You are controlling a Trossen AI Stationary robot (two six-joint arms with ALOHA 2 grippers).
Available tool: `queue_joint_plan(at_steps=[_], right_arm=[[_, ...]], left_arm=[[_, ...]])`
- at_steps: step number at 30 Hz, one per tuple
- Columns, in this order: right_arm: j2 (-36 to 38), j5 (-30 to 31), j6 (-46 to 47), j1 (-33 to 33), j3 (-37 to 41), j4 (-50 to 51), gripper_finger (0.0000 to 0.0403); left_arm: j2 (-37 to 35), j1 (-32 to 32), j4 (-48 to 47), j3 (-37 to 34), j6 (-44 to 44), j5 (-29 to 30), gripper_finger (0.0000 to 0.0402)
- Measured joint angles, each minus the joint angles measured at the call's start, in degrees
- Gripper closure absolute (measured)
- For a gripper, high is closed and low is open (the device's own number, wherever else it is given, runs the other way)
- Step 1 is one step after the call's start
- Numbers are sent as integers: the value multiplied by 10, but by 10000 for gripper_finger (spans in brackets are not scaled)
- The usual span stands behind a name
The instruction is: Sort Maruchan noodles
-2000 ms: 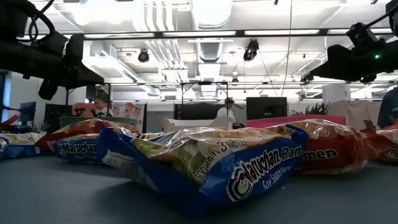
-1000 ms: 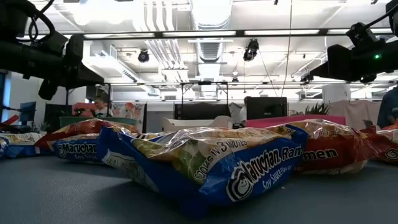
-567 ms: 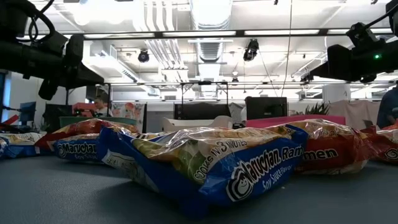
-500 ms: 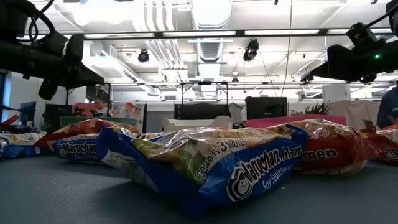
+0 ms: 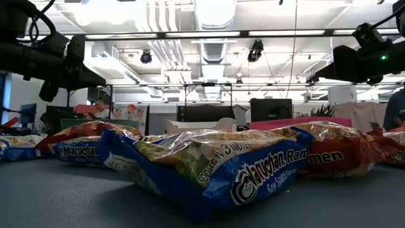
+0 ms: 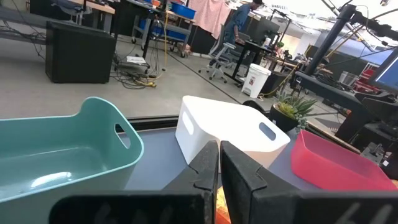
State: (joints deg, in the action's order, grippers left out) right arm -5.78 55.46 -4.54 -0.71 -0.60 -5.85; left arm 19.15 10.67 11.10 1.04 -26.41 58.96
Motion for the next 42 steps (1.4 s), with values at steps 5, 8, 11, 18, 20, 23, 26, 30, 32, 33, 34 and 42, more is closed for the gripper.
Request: queue_joint_plan(at_steps=[5, 8, 11, 18, 20, 23, 26, 30, 32, 33, 34, 42], right_arm=[[0, 0, 0, 0, 0, 0, 193], [0, 0, 0, 0, 0, 0, 193], [0, 0, 0, 0, 0, 0, 193], [0, 0, 0, 0, 0, 0, 193], [0, 0, 0, 0, 0, 0, 193], [0, 0, 0, 0, 0, 0, 193], [0, 0, 0, 0, 0, 0, 193], [0, 0, 0, 0, 0, 0, 193], [0, 0, 0, 0, 0, 0, 193], [0, 0, 0, 0, 0, 0, 193], [0, 0, 0, 0, 0, 0, 193], [0, 0, 0, 0, 0, 0, 193]], left_arm=[[0, 0, 0, 0, 0, 0, 402], [0, 0, 0, 0, 0, 0, 402], [0, 0, 0, 0, 0, 0, 402], [0, 0, 0, 0, 0, 0, 402], [0, 0, 0, 0, 0, 0, 402], [0, 0, 1, 0, -4, 0, 402], [0, 0, 29, 0, -116, 0, 402], [0, 0, 63, 0, -272, 0, 402], [0, 0, 68, 0, -291, 0, 402], [0, 0, 69, 0, -294, 0, 402], [0, 0, 72, 0, -297, 0, 402], [0, 0, 78, 0, -298, 0, 402]])
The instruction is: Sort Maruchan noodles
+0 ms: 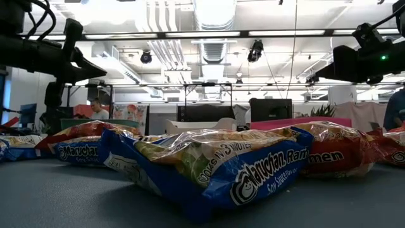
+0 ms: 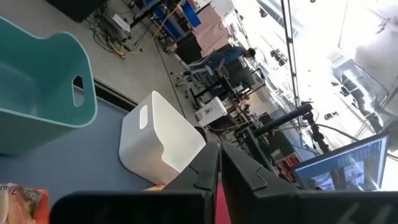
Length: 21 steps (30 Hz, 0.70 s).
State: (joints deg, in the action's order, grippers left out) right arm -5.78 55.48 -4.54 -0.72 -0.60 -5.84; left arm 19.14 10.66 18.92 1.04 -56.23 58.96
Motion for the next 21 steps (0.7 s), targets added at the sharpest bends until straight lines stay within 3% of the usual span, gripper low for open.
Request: queue_joint_plan(at_steps=[5, 10, 12, 17, 21], right_arm=[[0, 0, -42, 0, 0, 0, 193], [0, -1, -74, 0, 0, 0, 193], [0, -13, 11, 0, 0, 0, 193], [0, -19, 360, 2, 0, -40, 193], [-1, -131, 399, 2, 0, -50, 193]], left_arm=[[0, 0, -1, 0, 40, -1, 402], [8, 0, 0, 0, 100, -67, 402], [11, 0, 6, 0, 137, -109, 402], [32, 0, 120, 0, 242, -209, 402], [68, 1, 236, 0, 316, -275, 402]])
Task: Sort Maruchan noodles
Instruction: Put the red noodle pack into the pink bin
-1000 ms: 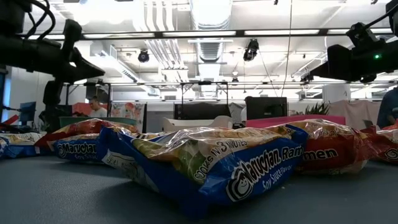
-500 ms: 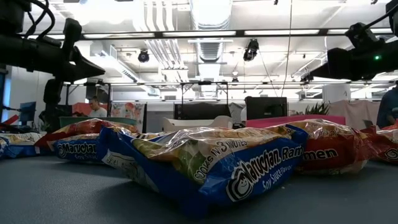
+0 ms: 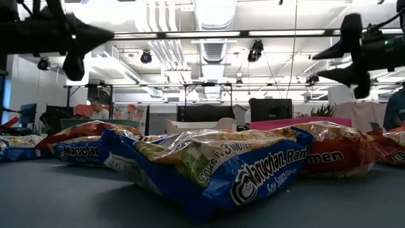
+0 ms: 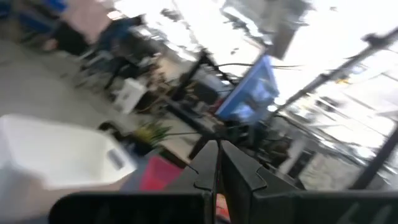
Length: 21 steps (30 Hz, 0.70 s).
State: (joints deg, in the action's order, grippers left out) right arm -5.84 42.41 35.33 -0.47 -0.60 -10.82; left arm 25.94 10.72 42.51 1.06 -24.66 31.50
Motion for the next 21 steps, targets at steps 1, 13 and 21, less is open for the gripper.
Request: queue_joint_plan(at_steps=[1, 13, 21], right_arm=[[-2, -32, 8, 0, 0, 0, 193], [-100, -94, 66, -40, 0, -131, 193], [-249, -94, 33, -49, -18, -275, 193]], left_arm=[[11, 0, 17, 0, 12, -13, 402], [173, 15, 100, 16, -13, -34, 402], [246, 30, 50, 110, 49, -42, 402]])
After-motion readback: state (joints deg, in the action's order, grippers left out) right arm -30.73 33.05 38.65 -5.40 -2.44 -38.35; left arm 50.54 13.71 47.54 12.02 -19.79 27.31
